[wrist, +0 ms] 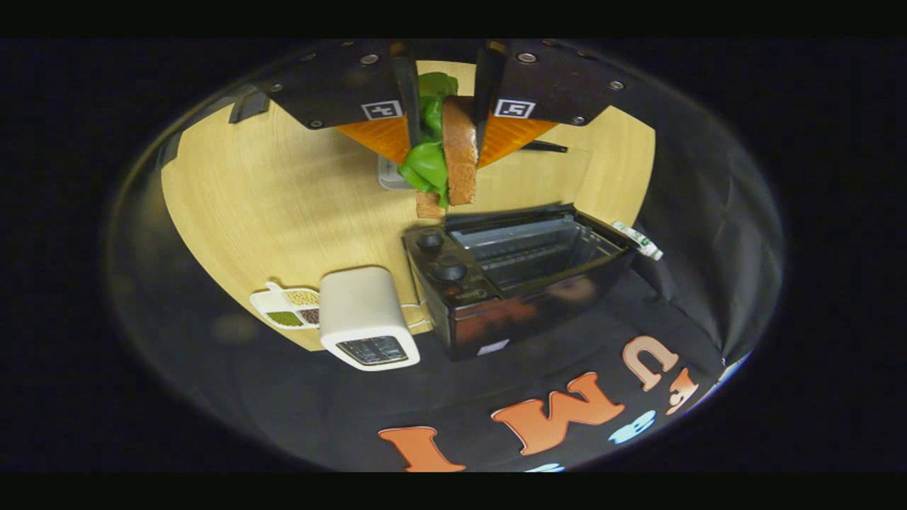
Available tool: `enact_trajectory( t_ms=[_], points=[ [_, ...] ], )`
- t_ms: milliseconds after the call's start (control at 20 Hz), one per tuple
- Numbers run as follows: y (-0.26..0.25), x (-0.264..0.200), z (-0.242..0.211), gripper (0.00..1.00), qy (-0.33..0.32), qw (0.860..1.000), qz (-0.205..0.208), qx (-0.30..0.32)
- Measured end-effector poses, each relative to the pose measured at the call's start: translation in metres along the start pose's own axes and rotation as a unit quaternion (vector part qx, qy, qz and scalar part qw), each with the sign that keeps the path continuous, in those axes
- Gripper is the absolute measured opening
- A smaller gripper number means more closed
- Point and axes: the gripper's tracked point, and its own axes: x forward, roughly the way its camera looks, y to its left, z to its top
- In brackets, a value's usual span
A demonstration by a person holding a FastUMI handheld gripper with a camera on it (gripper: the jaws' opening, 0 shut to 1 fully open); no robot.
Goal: Open the toaster oven, put the food inside, and close the toaster oven door.
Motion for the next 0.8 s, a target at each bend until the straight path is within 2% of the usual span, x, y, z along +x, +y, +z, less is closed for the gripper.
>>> enact_trajectory(
  t_ms=[250, 450, 800],
  points=[
    [0.052, 0.024, 0.010, 0.33, -0.016, 0.997, 0.066, 0.029],
    [0.092, 0.056, 0.018, 0.33, -0.034, 0.989, 0.117, 0.087],
    [0.131, 0.113, 0.044, 0.33, -0.095, 0.972, 0.157, 0.147]
  ],
)
